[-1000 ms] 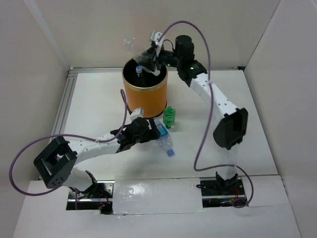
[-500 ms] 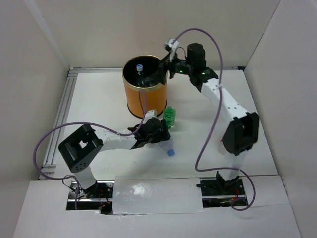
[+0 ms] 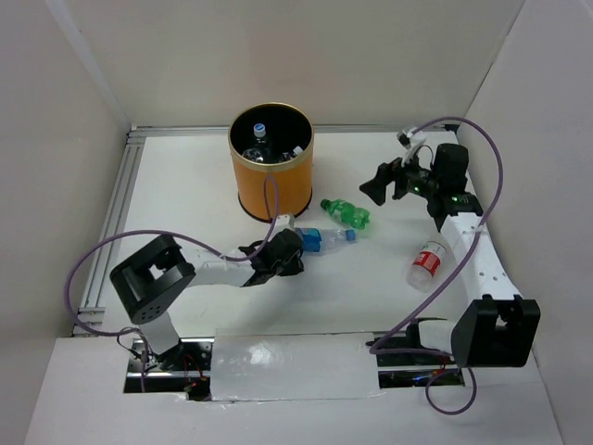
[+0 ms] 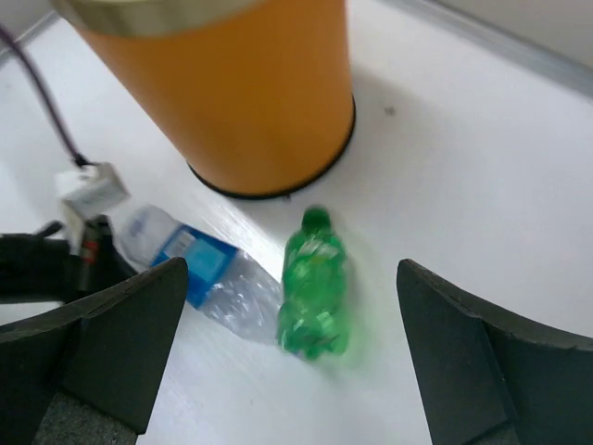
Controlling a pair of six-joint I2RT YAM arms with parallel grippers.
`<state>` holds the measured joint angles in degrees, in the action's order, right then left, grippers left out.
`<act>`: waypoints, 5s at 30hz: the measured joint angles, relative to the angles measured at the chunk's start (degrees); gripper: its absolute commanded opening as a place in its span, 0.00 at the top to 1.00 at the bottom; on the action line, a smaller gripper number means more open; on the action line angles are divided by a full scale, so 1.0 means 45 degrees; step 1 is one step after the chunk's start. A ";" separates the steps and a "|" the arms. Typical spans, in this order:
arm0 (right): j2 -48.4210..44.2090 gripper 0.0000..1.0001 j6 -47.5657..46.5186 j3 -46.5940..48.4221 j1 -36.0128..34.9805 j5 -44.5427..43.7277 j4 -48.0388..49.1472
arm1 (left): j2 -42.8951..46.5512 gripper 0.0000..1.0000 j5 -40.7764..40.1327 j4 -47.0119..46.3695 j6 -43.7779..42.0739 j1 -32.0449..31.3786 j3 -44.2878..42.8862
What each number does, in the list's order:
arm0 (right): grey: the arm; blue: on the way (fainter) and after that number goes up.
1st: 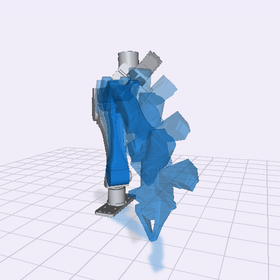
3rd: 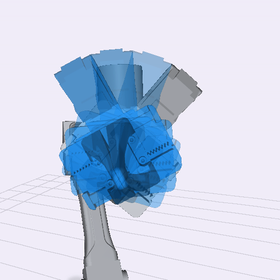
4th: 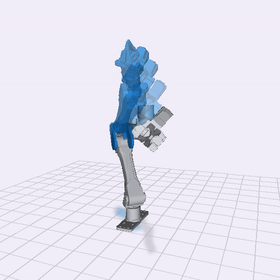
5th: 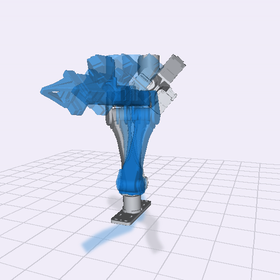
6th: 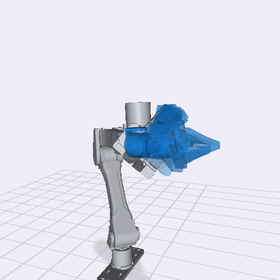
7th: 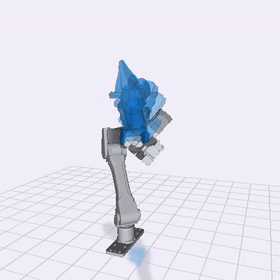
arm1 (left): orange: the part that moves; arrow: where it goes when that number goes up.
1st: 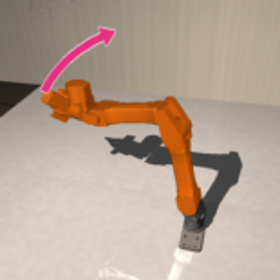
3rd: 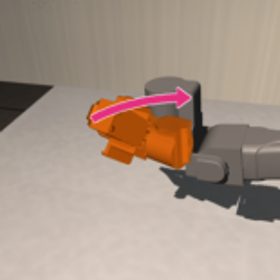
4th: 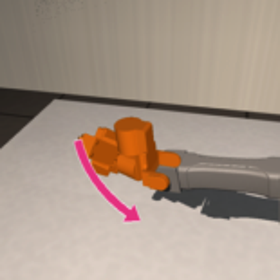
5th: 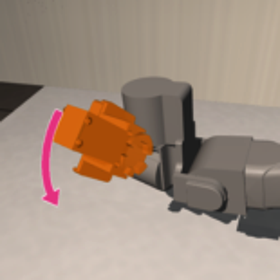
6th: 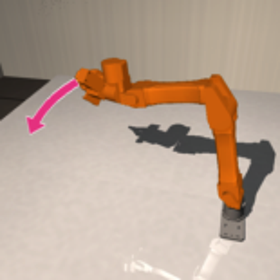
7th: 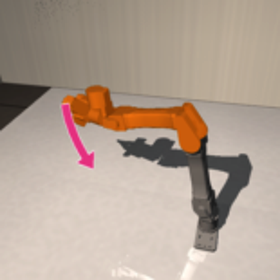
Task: Put the plastic bottles in the bin
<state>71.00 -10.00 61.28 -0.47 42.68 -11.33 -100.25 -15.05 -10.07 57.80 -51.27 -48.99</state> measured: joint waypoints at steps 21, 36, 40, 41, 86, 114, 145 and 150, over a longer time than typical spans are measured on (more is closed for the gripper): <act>0.4337 0.00 -0.4299 0.0767 0.1904 -0.0811 -0.2069 | 0.5124 0.29 -0.2482 0.1977 -0.5814 -0.1899 -0.0427; 1.4503 0.00 -0.6664 1.1492 0.0947 -0.3449 -0.1953 | 0.6475 0.28 -0.3415 0.3963 -0.5013 -0.2914 0.0316; 1.5329 0.04 -0.7281 1.1890 0.0850 -0.3298 -0.2550 | 0.6489 0.28 -0.3706 0.4371 -0.4799 -0.3104 0.0301; 1.5426 0.09 -0.7427 1.2167 0.0835 -0.3458 -0.2759 | 0.6470 0.28 -0.3735 0.4469 -0.4818 -0.3123 0.0257; 1.4571 0.00 0.3920 1.7641 -0.4998 0.4352 0.1103 | 0.0267 0.00 -0.3259 0.0102 -1.5329 -0.1676 -0.1248; 0.2681 0.16 -0.2992 0.3473 0.4541 -0.0714 -0.6528 | 0.5445 1.00 -0.3138 0.0544 -1.3984 -0.1501 -0.5173; 0.4337 0.03 -0.0549 0.0039 0.6747 -0.6441 -0.8374 | 0.4614 0.00 -0.5819 0.3230 -1.1016 0.0389 -0.6722; 0.6232 0.33 -0.0253 0.0010 0.6747 -0.6368 -0.7883 | 0.6810 0.00 -0.6067 0.3264 -0.9938 -0.1112 -0.3983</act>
<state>99.04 -11.14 61.32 29.89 14.02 -46.81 -69.60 -42.35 4.62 13.08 -56.27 -66.92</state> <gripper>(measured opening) 0.814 0.995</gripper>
